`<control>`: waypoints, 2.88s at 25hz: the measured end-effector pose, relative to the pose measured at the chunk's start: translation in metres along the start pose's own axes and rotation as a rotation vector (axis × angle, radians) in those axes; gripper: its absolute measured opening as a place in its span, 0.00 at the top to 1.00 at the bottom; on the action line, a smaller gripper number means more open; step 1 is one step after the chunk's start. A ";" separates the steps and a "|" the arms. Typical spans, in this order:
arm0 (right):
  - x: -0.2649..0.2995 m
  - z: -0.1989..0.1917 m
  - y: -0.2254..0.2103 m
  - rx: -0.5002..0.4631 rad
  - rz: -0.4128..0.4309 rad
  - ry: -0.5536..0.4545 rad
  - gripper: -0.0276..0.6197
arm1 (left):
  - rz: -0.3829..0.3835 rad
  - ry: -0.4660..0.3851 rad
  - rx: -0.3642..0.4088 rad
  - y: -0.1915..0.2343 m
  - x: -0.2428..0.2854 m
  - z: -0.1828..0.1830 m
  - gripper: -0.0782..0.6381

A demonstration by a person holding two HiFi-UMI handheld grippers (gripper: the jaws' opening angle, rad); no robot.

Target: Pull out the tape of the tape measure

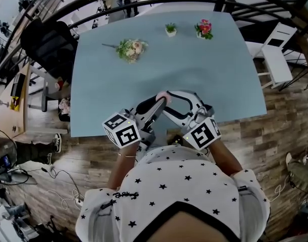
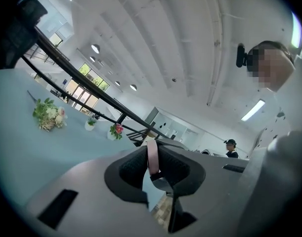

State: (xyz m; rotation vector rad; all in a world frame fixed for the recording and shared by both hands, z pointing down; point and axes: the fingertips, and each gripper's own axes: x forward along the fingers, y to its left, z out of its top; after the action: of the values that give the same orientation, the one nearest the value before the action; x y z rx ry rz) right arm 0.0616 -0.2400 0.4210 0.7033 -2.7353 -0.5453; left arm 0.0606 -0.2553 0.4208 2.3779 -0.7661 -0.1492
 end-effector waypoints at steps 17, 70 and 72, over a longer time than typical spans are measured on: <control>0.002 -0.023 -0.007 0.108 -0.065 0.050 0.85 | 0.037 -0.051 0.024 0.004 -0.011 0.015 0.77; -0.098 -0.094 -0.129 0.280 -0.600 0.242 0.95 | 0.192 -0.177 0.063 0.039 -0.070 0.043 0.77; -0.105 -0.096 -0.133 0.281 -0.623 0.250 0.95 | 0.199 -0.179 0.068 0.040 -0.073 0.044 0.77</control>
State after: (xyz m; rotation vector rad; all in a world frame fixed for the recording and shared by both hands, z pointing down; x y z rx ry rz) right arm 0.2370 -0.3225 0.4347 1.5955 -2.3488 -0.1630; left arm -0.0314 -0.2635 0.4042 2.3568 -1.1023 -0.2588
